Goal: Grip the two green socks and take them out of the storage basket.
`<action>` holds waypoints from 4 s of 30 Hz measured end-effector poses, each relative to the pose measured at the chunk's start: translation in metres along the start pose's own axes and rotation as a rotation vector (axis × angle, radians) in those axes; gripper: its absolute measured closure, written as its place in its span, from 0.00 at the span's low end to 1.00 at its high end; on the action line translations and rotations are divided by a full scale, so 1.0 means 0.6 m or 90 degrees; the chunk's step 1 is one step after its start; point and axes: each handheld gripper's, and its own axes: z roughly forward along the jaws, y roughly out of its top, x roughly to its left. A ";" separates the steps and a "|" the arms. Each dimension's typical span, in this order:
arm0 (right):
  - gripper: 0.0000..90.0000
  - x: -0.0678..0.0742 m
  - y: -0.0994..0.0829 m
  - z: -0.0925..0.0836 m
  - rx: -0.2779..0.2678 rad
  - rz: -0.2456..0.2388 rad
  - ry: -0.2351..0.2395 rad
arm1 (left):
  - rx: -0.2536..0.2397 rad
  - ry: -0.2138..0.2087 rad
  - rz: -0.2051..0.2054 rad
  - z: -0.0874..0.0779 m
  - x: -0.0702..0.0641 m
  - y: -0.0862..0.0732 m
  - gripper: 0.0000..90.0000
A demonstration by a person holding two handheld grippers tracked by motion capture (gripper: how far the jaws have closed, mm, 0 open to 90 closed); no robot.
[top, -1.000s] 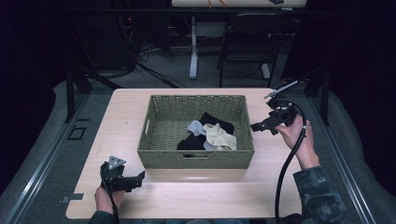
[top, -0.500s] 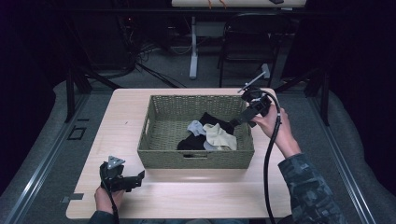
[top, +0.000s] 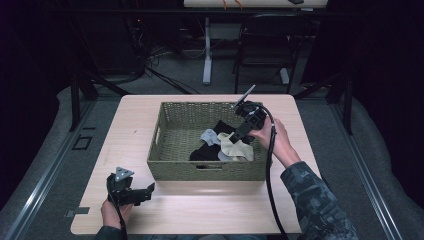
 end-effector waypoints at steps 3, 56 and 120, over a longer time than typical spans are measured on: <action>0.01 -0.003 0.000 0.021 0.016 0.008 -0.001 | 0.000 0.000 0.001 0.000 0.000 0.000 0.00; 0.97 -0.011 0.002 0.050 0.106 0.049 -0.054 | -0.004 -0.005 0.013 -0.001 -0.002 0.001 0.00; 0.97 -0.009 0.080 -0.176 0.080 0.024 -0.073 | -0.001 -0.019 0.013 0.004 -0.005 0.002 0.00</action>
